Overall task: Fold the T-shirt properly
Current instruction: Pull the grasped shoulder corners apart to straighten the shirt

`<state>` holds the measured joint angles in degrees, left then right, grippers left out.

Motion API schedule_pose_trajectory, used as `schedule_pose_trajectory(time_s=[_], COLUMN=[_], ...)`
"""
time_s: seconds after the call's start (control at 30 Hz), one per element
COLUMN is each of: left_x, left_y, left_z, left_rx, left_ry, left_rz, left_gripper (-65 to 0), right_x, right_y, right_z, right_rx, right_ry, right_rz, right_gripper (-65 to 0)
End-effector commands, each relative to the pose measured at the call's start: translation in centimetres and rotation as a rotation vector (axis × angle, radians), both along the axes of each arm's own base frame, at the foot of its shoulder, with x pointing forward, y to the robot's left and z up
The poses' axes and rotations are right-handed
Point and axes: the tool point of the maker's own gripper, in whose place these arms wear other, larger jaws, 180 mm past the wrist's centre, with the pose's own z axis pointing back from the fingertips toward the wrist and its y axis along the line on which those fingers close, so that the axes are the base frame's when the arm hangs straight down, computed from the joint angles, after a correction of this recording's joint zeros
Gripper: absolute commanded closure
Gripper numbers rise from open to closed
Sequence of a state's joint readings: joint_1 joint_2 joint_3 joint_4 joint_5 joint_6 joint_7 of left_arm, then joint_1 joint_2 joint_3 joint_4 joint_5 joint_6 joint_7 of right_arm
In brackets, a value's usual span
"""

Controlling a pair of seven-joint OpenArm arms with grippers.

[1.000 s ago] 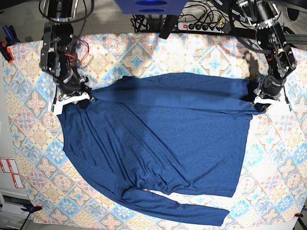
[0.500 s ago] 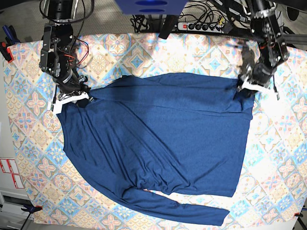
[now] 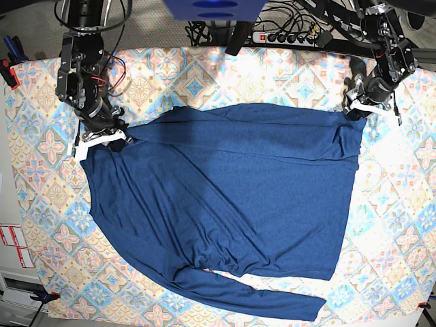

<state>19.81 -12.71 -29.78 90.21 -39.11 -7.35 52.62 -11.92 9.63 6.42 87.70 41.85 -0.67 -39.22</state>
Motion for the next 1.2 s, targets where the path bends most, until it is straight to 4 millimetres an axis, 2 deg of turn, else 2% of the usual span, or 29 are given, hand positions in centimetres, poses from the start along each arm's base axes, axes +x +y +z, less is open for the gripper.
schedule_pose_trajectory(time_s=[0.0, 0.07, 0.2, 0.47, 0.57, 0.77, 0.9, 0.97, 1.07, 1.17], left_x=[0.4, 1.0, 0.8, 2.2, 3.4, 5.0, 5.4, 5.4, 5.5, 4.8], left_y=[0.7, 0.7, 0.8, 0.6, 0.6, -0.3, -1.3, -1.6, -2.4, -2.6], left_z=[0.4, 0.0, -1.2, -1.1, -0.9, -2.6, -3.0, -3.1, -3.2, -3.6], left_rx=[0.011, -0.002, -0.028, -0.043, -0.048, -0.119, -0.145, -0.151, -0.155, -0.158], left_ry=[-0.015, -0.016, 0.011, -0.01, -0.028, -0.01, -0.01, -0.01, -0.004, 0.016], left_rz=[0.008, 0.016, 0.038, 0.047, 0.05, 0.082, 0.086, 0.082, 0.053, 0.042], left_gripper=[-22.4, -22.4, -22.4, -22.0, -21.9, -21.8, -21.7, -17.8, -0.3, 0.0], right_x=[1.0, 1.0, 1.0, 1.2, 1.2, 1.1, 1.2, 1.1, 1.1, 1.1], right_y=[-0.4, -0.4, -0.3, -0.2, -0.2, -0.2, -0.3, -0.3, -0.3, -0.3], right_z=[1.2, 1.2, 1.3, 1.4, 1.4, 1.3, 1.5, 1.5, 1.5, 1.5], right_rx=[-0.011, -0.011, -0.009, -0.009, -0.009, -0.007, -0.007, -0.007, -0.008, -0.008], right_ry=[-0.048, -0.048, -0.05, -0.052, -0.052, -0.051, -0.055, -0.055, -0.057, -0.057], right_rz=[0.003, 0.003, 0.004, 0.005, 0.005, 0.006, 0.003, 0.004, 0.004, 0.004], right_gripper=[-0.7, -0.7, -0.7, -0.7, -0.7, -0.7, -0.7, -0.7, -0.7, -0.7])
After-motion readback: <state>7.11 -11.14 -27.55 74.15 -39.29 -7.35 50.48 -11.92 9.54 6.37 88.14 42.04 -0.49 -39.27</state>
